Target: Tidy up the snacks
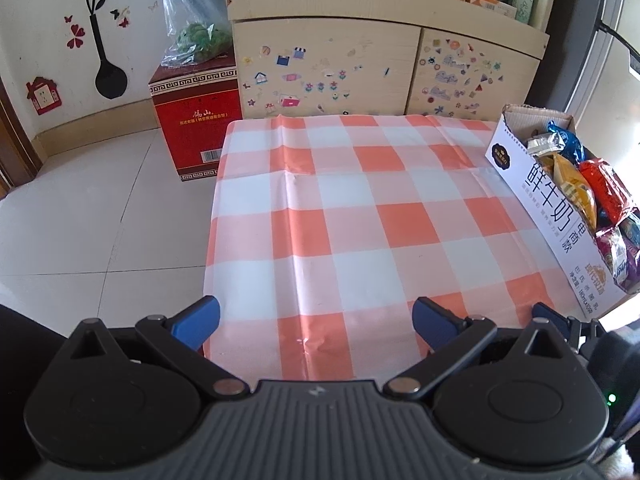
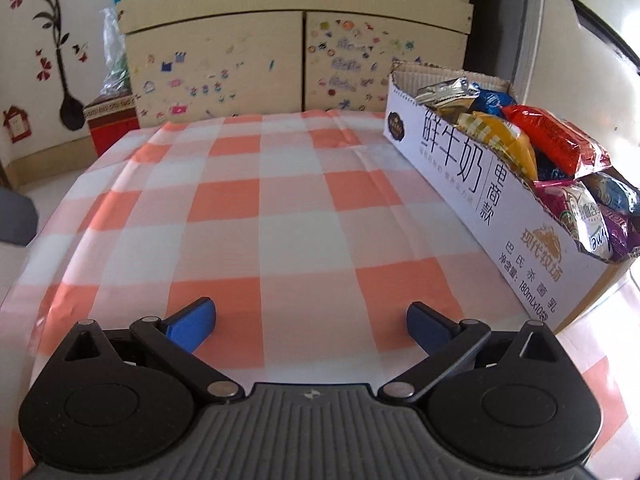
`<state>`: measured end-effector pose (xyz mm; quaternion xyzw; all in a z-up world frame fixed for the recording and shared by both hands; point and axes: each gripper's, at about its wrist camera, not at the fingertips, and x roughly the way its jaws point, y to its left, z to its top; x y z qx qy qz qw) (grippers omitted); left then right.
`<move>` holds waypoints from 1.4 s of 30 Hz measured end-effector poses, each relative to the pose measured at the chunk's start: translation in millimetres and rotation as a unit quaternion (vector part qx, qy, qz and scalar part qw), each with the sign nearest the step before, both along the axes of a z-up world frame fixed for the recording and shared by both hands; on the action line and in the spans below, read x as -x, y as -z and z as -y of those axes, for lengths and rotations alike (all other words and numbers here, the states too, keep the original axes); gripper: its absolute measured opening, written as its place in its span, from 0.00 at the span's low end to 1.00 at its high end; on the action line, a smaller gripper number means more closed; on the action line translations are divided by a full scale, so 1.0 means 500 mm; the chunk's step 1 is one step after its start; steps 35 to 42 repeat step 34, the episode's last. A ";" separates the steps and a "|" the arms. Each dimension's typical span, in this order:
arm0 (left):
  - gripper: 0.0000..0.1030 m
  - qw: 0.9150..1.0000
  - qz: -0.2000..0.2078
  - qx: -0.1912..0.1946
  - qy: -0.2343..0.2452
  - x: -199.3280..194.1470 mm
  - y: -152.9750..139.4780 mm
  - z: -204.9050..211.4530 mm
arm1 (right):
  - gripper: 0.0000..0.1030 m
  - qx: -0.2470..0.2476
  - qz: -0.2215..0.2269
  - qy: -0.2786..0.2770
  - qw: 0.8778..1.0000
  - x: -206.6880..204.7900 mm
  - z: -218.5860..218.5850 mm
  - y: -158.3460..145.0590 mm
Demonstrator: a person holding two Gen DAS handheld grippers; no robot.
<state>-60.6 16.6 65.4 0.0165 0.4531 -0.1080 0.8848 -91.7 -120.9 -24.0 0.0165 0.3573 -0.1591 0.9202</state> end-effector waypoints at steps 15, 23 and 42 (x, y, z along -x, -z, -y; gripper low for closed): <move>0.99 1.000 -0.015 -0.007 -0.005 -0.006 0.011 0.000 | 1.00 0.007 0.039 0.007 0.999 -0.026 -0.006 0.013; 0.99 0.999 -0.019 -0.023 -0.009 -0.019 0.023 0.010 | 1.00 0.007 0.039 0.007 0.999 -0.026 -0.006 0.013; 0.99 0.998 -0.025 -0.054 -0.023 -0.051 0.056 0.017 | 1.00 0.007 0.039 0.007 0.999 -0.026 -0.006 0.013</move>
